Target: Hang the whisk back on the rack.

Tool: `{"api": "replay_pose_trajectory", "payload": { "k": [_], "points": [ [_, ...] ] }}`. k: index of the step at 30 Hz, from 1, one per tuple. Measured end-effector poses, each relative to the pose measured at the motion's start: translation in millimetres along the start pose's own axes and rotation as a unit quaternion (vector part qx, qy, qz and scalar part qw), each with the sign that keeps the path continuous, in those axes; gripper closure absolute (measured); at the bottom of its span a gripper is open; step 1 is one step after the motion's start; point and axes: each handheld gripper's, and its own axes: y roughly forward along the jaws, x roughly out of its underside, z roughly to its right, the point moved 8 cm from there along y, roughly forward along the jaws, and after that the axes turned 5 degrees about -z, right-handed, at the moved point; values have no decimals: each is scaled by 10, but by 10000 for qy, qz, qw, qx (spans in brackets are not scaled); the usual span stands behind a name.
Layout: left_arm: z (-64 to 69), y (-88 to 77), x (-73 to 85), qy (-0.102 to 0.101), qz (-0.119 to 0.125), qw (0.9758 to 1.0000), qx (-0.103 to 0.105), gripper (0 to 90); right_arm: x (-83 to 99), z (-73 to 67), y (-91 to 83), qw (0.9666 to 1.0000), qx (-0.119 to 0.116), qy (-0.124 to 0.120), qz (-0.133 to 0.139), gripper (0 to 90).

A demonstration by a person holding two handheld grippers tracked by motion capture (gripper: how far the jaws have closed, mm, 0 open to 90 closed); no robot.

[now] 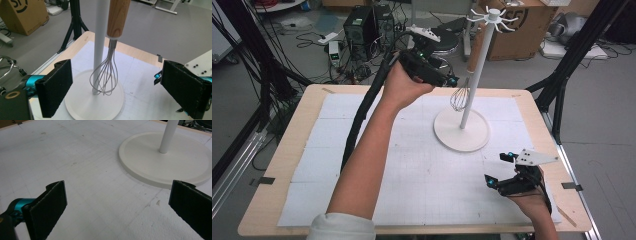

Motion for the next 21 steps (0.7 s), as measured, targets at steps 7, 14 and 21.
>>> {"api": "replay_pose_trajectory", "payload": {
  "k": [7,14,21],
  "points": [
    [86,-34,66,146,-178,9997,74,64,9,-3,16,10000,2,18,-35,6],
    [147,-107,104,136,-65,9998,119,21,9,-7,30,10000,9,-12,-49,6],
    [139,-189,259,111,-72,9999,74,16,15,-12,47,10000,-1,-28,-75,6]
  ]
}}
